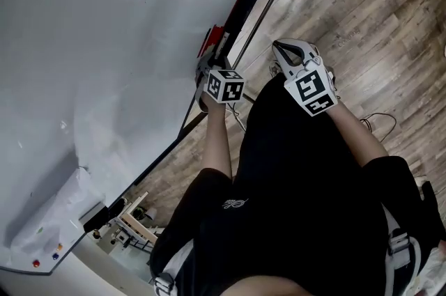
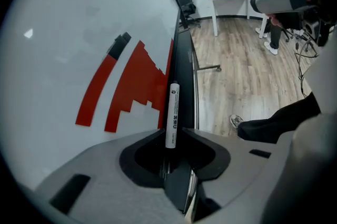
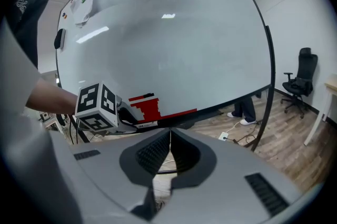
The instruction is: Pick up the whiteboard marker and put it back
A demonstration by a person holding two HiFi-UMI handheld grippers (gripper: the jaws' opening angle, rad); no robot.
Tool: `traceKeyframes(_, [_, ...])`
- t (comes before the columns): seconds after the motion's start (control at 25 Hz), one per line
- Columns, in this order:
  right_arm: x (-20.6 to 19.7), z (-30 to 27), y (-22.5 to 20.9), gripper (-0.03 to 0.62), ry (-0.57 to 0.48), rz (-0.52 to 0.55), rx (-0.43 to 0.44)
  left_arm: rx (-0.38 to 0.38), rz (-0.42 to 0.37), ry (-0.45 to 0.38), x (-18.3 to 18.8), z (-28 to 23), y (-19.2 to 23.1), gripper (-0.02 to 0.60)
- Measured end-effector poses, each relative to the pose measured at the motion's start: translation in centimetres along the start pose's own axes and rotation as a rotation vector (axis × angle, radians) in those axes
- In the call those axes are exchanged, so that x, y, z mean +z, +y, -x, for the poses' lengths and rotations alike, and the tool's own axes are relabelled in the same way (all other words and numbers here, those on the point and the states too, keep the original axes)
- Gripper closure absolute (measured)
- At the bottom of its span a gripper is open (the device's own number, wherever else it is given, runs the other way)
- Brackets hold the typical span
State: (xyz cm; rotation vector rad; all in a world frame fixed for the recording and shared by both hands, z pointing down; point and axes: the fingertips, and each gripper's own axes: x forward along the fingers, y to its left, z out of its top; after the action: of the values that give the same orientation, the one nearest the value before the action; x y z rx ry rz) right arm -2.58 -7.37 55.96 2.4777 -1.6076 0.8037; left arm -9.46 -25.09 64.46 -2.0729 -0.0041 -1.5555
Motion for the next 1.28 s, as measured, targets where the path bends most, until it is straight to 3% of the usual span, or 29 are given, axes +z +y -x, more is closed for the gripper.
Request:
traceKeyframes(0.32, [-0.7,0.1,-0.8,0.591,0.014,-0.020,-0.009,0.017,-0.016,0.040,-0.1,-0.7,0.0,0.514])
traceKeyframes(0.52, [-1.0,-0.3,-0.6,0.591,0.025,-0.023,0.019,-0.003,0.011,0.027,0.0,-0.6,0.0,0.514])
traceKeyframes(0.64, [-1.4,-0.6,0.0,0.591,0.031,-0.012,0.052,-0.047,0.066,0.015,-0.3,-0.3,-0.3,0.514])
traceKeyframes(0.8, [-1.9,-1.0,0.6,0.591,0.034,-0.005,0.076,-0.099,0.167,-0.043,0.0,0.5,-0.7,0.514])
traceKeyframes(0.96, [-1.5,-1.3,1.7,0.591,0.031,-0.002,0.089,-0.078,0.184,-0.114,0.3,1.8,-0.3,0.515])
traceKeyframes(1.28, [-0.3,-1.8,4.5,0.591,0.018,-0.026,0.093,-0.128,0.254,-0.248,-0.3,4.3,-0.7,0.517])
